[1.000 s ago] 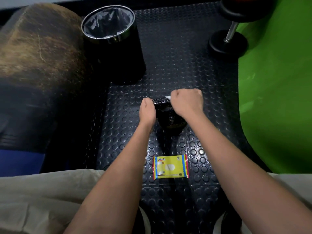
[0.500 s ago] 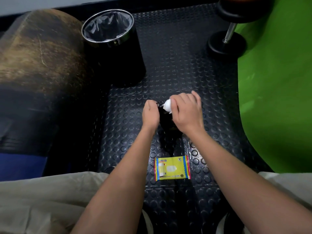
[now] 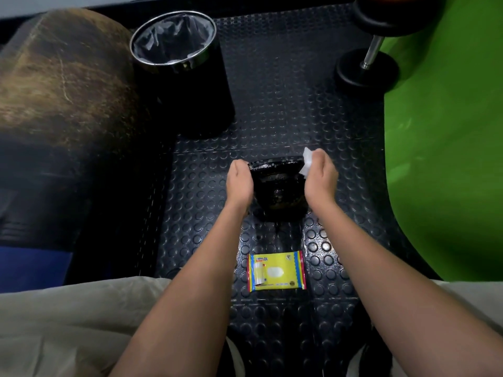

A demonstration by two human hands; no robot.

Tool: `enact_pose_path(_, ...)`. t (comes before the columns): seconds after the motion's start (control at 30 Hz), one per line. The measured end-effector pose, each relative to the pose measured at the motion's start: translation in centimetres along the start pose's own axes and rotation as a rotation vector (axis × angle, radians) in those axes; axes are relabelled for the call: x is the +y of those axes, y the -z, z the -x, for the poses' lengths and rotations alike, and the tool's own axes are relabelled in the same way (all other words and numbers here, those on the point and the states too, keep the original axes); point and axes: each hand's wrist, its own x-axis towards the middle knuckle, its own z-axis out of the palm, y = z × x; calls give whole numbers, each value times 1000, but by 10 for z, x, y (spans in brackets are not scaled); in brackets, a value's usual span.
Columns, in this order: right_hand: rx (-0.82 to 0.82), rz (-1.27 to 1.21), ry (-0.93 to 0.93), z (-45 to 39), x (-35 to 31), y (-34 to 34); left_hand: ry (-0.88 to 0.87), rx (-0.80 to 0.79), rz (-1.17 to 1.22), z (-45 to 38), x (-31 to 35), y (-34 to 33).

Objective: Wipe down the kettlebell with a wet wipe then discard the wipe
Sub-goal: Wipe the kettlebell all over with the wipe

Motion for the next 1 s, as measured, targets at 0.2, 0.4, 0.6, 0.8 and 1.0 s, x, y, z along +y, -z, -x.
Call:
enact_pose_path(0.2, -69, -177, -345, -15, -8, 4, 42, 8, 20, -4, 0, 1)
enact_pose_path(0.4, -42, 228, 21, -14, -14, -3, 35, 8, 21, -7, -1, 4)
enact_pose_path(0.6, -52, 814, 508, -9, -27, -24, 25, 28, 27, -8, 1, 2)
enact_pose_path(0.8, -34, 943, 767, 15, -28, -45, 10, 37, 22, -5, 2, 2)
enact_pose_path(1.0, -53, 757, 893, 14, -2, -24, -18, 19, 13, -1, 1, 2)
